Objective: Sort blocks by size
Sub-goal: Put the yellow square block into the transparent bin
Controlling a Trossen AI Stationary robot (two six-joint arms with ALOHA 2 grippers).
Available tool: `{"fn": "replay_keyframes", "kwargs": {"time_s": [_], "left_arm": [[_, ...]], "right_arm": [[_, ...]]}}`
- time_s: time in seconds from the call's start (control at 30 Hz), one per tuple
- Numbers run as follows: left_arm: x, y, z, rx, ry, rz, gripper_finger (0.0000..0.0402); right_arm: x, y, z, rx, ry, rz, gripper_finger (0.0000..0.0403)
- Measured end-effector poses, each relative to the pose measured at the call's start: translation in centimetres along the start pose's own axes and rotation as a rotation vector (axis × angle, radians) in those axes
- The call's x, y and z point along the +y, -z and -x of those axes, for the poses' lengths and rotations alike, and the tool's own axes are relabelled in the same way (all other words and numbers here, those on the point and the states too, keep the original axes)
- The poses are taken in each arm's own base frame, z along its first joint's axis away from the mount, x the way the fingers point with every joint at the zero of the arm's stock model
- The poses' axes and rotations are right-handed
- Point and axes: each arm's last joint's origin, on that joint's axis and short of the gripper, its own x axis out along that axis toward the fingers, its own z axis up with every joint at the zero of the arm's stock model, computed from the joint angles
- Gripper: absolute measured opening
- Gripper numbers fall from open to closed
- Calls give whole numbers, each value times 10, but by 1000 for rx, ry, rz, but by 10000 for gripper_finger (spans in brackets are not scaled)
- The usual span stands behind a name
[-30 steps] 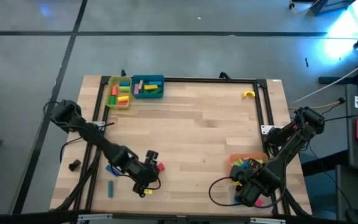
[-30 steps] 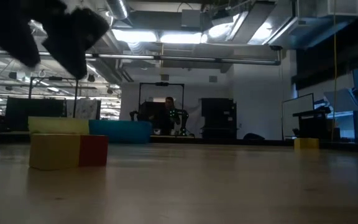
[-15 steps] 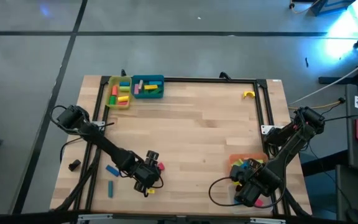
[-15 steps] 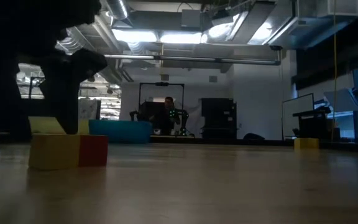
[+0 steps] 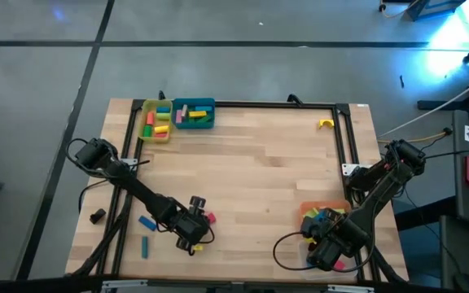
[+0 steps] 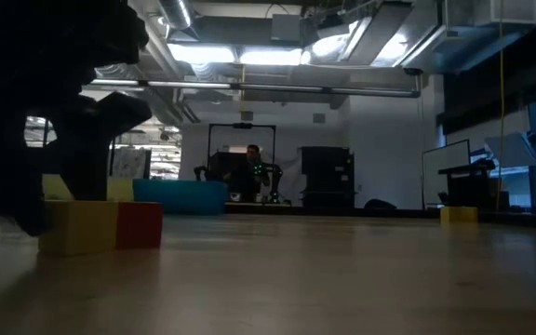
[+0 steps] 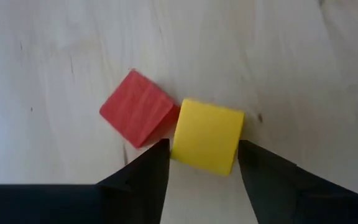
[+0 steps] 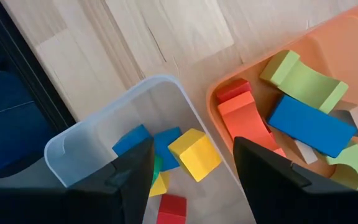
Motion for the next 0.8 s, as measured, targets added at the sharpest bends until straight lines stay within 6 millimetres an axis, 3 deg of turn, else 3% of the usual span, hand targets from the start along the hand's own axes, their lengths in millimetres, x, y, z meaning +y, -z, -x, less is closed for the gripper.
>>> {"fn": "replay_keyframes", "kwargs": {"time_s": [0.43, 0.67, 0.8], "left_arm": [[-1, -4, 0, -72, 29, 39, 117], [5, -17, 20, -204, 62, 107, 117], [20, -25, 37, -289, 36, 161, 122]], "right_arm": [[0, -1, 0, -36, 6, 0, 220], [0, -3, 0, -97, 22, 1, 220], [-1, -4, 0, -123, 29, 10, 220]]}}
